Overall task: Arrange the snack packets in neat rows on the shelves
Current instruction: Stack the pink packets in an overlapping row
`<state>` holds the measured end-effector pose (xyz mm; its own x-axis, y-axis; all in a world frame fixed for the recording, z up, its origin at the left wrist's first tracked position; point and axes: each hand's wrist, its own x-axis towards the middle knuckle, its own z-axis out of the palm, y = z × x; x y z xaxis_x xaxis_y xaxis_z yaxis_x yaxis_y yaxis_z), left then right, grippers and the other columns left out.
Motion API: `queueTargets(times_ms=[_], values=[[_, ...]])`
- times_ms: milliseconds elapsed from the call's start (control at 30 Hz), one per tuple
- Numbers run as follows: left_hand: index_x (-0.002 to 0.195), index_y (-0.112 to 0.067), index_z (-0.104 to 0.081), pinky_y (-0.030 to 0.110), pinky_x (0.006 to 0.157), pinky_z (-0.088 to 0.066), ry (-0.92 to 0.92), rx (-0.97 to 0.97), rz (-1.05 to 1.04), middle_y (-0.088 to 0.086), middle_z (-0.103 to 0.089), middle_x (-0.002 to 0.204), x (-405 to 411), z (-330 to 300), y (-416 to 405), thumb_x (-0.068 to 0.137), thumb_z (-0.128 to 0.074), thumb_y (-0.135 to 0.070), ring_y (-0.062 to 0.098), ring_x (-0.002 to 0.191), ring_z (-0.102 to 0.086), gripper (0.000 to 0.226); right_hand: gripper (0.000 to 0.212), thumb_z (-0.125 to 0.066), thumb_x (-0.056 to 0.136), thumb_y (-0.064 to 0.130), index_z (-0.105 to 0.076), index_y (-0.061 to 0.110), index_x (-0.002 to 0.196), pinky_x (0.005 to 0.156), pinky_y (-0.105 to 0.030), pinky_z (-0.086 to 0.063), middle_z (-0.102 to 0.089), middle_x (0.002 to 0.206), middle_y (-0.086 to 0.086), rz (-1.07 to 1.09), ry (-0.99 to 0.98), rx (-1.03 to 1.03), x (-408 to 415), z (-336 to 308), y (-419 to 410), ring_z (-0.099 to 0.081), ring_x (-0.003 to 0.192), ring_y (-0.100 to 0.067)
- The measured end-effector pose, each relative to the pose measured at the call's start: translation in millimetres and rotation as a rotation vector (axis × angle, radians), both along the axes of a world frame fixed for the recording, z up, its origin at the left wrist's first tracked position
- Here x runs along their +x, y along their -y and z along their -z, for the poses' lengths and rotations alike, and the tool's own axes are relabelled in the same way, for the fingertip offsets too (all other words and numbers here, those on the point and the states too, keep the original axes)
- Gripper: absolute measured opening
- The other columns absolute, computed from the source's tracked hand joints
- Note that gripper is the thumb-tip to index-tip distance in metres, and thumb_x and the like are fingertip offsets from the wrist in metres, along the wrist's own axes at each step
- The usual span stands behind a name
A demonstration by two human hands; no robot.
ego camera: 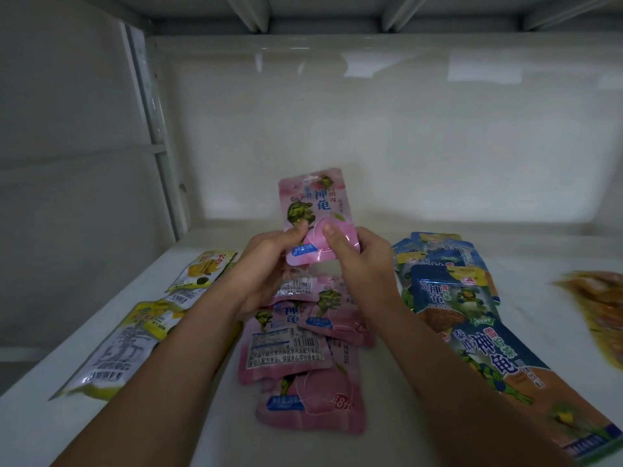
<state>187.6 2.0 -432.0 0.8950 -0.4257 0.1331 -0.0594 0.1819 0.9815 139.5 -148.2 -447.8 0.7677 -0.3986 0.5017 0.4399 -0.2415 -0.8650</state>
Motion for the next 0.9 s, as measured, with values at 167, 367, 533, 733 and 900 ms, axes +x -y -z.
queueTargets(times_ms=[167, 367, 533, 733, 900], values=[[0.112, 0.0, -0.076, 0.029, 0.075, -0.059, 0.105, 0.034, -0.087, 0.019, -0.079, 0.108, 3, 5, -2, 0.099, -0.068, -0.012, 0.026, 0.091, -0.074, 0.02, 0.024, -0.073, 0.097, 0.035, -0.075, 0.011, 0.099, 0.079, -0.039, -0.058, -0.075, 0.087, -0.003, -0.002, -0.001, 0.035, -2, -7, 1, -0.07, 0.084, -0.02], [0.106, -0.006, -0.08, 0.044, 0.088, -0.05, 0.138, 0.159, -0.103, 0.024, -0.077, 0.109, 5, 10, -2, 0.098, -0.07, -0.013, 0.033, 0.096, -0.067, 0.014, 0.028, -0.07, 0.088, 0.035, -0.077, 0.007, 0.089, 0.074, -0.057, -0.059, -0.075, 0.081, -0.013, -0.011, -0.004, -0.036, 0, -2, 0, -0.072, 0.082, -0.036], [0.1, -0.003, -0.078, 0.056, 0.103, -0.053, 0.128, 0.091, -0.129, 0.022, -0.077, 0.108, 4, 8, 0, 0.091, -0.079, -0.021, 0.051, 0.112, -0.067, 0.02, 0.02, -0.071, 0.099, 0.02, -0.079, 0.003, 0.094, 0.061, -0.047, -0.064, -0.076, 0.084, -0.021, -0.04, -0.074, 0.104, 0, -1, 3, -0.077, 0.074, -0.032], [0.113, -0.002, -0.076, 0.038, 0.085, -0.06, 0.072, 0.097, -0.033, 0.013, -0.079, 0.111, -4, 0, 0, 0.092, -0.076, -0.021, 0.027, 0.103, -0.075, 0.029, 0.054, -0.063, 0.082, 0.056, -0.072, 0.003, 0.087, 0.072, -0.066, -0.059, -0.07, 0.081, -0.028, 0.037, -0.045, 0.099, 7, 4, -2, -0.068, 0.079, -0.051], [0.11, 0.001, -0.075, 0.043, 0.093, -0.058, 0.105, 0.133, -0.048, 0.016, -0.079, 0.106, -2, 5, -3, 0.089, -0.08, -0.018, 0.028, 0.101, -0.075, 0.029, 0.03, -0.073, 0.097, 0.033, -0.078, 0.005, 0.087, 0.06, -0.03, -0.062, -0.073, 0.08, -0.021, -0.031, -0.06, 0.122, -1, -1, 1, -0.072, 0.067, -0.015]])
